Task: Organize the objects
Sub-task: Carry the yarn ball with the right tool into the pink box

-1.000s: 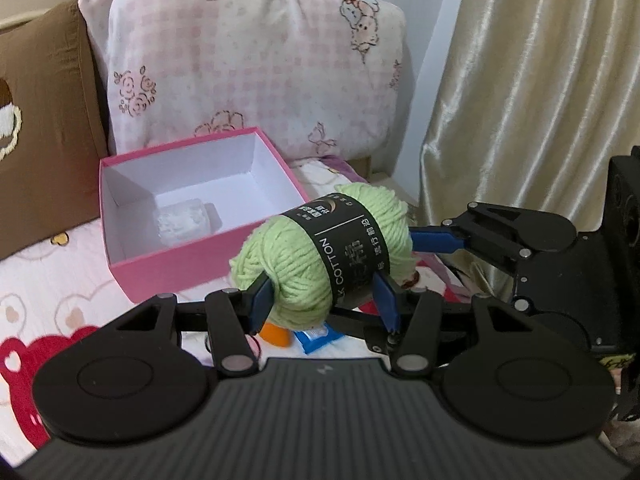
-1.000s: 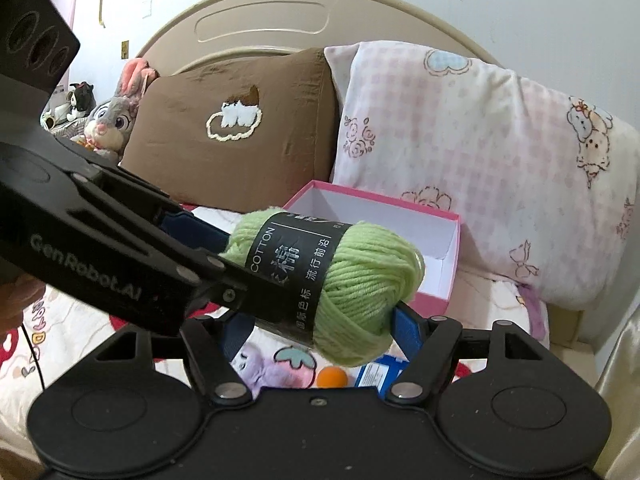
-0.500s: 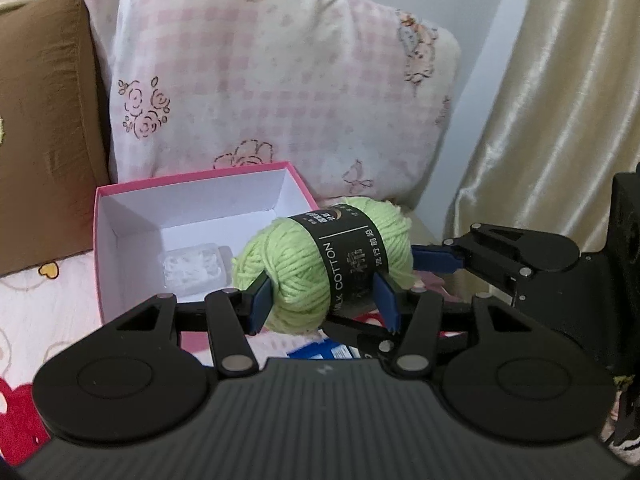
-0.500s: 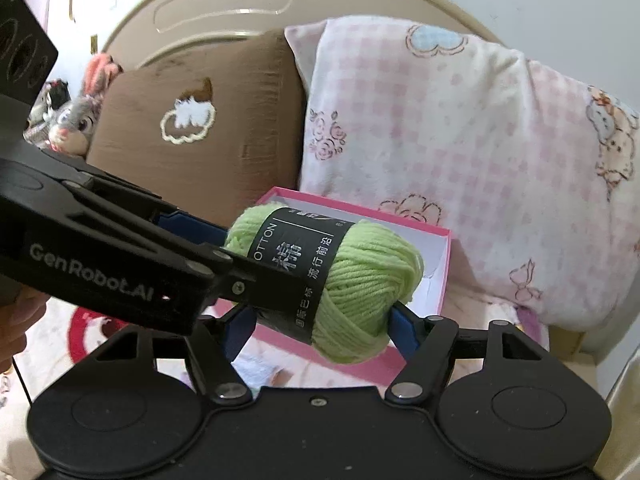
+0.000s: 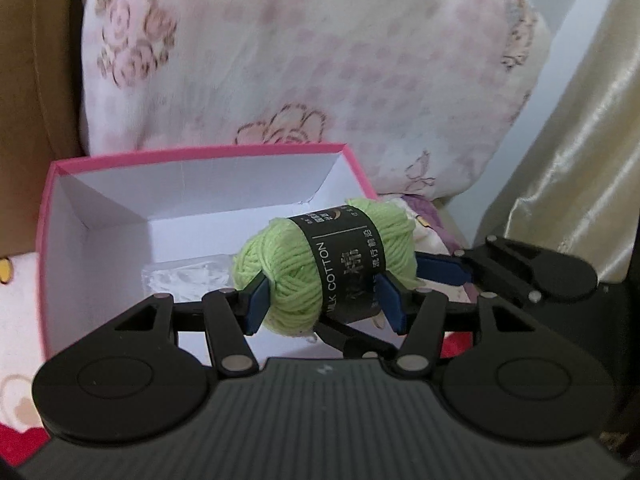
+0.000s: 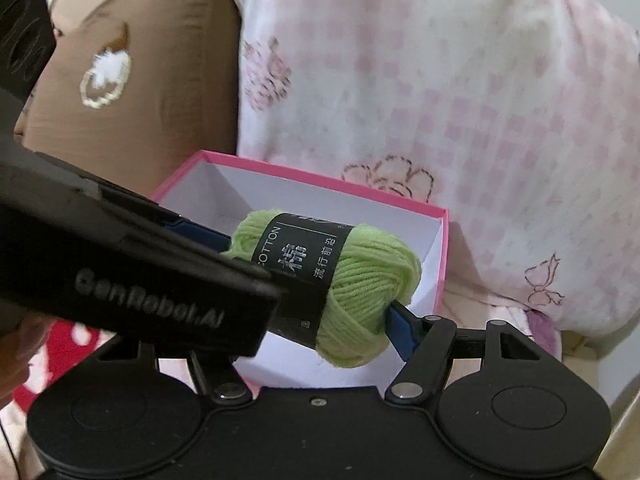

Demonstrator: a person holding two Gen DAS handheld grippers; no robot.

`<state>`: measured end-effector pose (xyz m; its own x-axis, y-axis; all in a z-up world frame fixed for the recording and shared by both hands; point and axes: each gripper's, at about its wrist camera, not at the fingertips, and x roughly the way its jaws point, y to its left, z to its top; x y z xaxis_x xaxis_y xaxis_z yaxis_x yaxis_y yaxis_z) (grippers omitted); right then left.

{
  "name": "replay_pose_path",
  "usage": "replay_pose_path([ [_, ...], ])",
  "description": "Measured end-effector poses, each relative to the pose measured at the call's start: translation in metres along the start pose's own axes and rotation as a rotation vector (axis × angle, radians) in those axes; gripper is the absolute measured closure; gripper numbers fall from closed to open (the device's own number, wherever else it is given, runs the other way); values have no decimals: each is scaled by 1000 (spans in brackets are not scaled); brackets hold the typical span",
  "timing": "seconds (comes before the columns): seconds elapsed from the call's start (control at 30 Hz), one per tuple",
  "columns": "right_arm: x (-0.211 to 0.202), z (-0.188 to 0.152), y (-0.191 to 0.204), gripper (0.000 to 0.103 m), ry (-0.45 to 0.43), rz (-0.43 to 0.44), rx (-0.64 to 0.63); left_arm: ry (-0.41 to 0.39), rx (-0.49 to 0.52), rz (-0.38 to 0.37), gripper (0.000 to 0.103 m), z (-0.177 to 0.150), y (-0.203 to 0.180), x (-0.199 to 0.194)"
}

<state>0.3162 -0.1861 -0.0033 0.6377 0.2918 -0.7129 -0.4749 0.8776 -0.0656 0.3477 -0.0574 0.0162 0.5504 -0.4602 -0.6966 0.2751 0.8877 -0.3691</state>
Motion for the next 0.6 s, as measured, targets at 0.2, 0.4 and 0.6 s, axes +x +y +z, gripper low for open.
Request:
replay_pose_path([
  [0.2,30,-1,0,40,33,5,-26,-1,-125,-9,48,0,35,29],
  [0.4,42,-8,5,46,35,-44,-58,12,-181,-35,48,3,50,48],
  [0.6,50,-12,9,46,46,-114,-136,31,-145,-8,48,5,41,58],
])
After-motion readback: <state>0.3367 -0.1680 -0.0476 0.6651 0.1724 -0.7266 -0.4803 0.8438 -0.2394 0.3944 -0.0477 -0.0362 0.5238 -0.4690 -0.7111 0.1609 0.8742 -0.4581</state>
